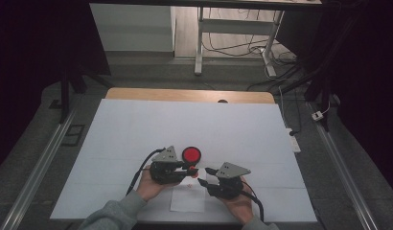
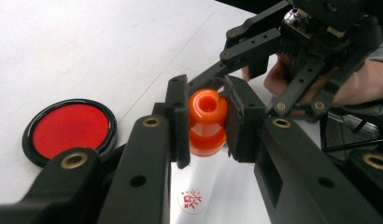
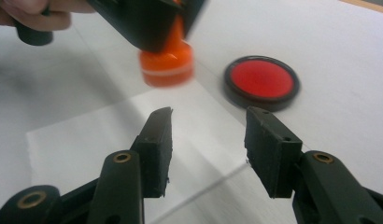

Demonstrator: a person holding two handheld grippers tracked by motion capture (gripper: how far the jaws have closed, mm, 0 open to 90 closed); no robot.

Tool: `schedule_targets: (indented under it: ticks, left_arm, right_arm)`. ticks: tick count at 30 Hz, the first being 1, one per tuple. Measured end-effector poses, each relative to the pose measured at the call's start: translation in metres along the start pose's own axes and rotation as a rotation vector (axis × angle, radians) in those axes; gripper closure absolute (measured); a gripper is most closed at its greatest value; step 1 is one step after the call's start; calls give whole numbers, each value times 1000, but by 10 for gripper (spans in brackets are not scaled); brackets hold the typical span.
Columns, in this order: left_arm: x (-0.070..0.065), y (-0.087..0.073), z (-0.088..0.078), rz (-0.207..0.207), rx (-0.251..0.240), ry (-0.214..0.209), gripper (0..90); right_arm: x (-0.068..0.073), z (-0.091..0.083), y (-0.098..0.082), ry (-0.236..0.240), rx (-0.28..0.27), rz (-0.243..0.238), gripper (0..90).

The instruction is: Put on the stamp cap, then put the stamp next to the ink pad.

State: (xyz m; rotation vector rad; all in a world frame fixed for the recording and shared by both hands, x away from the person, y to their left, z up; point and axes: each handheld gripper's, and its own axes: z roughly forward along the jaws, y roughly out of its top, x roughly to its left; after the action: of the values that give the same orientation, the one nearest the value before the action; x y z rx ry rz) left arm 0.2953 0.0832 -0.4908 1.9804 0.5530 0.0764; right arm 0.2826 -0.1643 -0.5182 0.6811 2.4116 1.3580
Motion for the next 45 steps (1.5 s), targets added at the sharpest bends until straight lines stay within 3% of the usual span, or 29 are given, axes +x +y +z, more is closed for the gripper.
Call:
schedule_targets:
  ticks: [10,25,35,45]
  left_arm:
    - [4,1,-6,-16,-3,12,726]
    - [13,4,-18,-33,-16,43,726]
    - [28,12,-43,-63,-72,87,726]
    - [35,13,-50,-76,-68,118,726]
  right_arm:
    - [-19,-24,-10,-61,-11,37,497]
    - [-39,-59,-25,-178,-3,33,488]
    - [-52,-75,-35,-203,6,56,487]
    - [-54,-75,-35,-207,0,60,484]
